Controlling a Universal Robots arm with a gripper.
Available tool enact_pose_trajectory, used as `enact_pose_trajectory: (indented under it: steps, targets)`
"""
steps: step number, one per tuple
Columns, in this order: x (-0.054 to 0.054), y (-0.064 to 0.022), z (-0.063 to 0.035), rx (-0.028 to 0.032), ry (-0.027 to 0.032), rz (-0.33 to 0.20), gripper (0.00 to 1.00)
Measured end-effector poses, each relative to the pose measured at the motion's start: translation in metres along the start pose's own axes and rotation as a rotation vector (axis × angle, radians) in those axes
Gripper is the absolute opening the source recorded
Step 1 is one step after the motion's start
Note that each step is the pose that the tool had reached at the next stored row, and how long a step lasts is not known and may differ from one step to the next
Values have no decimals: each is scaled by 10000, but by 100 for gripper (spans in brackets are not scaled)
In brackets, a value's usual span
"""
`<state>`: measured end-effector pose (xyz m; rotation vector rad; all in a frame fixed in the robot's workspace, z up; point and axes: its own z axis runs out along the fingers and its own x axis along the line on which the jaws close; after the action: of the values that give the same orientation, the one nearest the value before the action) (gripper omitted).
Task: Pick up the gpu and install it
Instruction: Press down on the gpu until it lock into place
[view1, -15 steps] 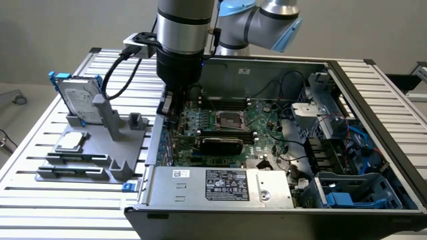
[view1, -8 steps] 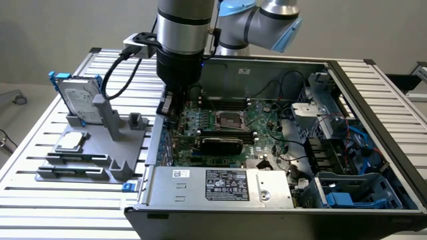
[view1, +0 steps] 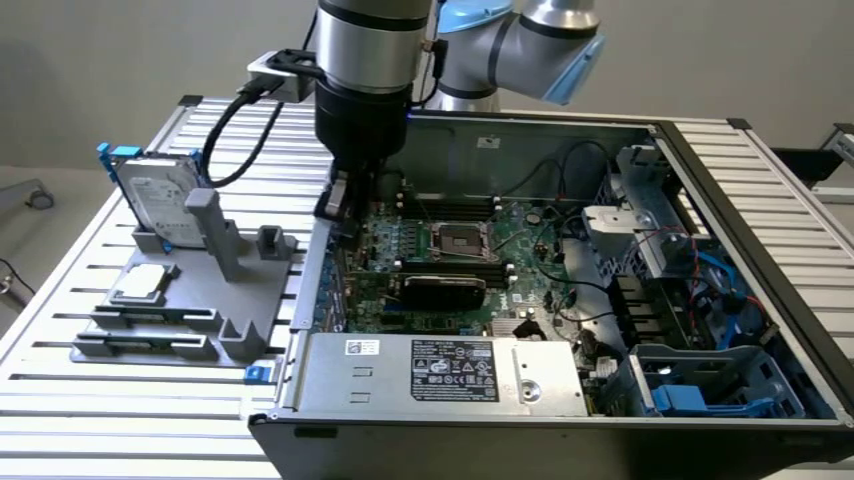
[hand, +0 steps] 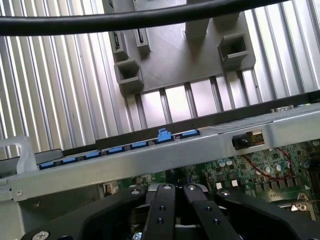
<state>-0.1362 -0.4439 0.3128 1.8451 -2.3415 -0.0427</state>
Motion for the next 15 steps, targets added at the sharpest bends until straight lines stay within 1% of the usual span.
enact_pose_trajectory:
  steps: [2,6,9,15]
  targets:
    - [-10,-47,-12,0,1,0,11]
    - [-45,-196,-37,-3,-8,-1,11]
    - [-75,-326,-58,-7,-29,-4,11]
    - [-134,-585,-119,-23,-94,-15,11]
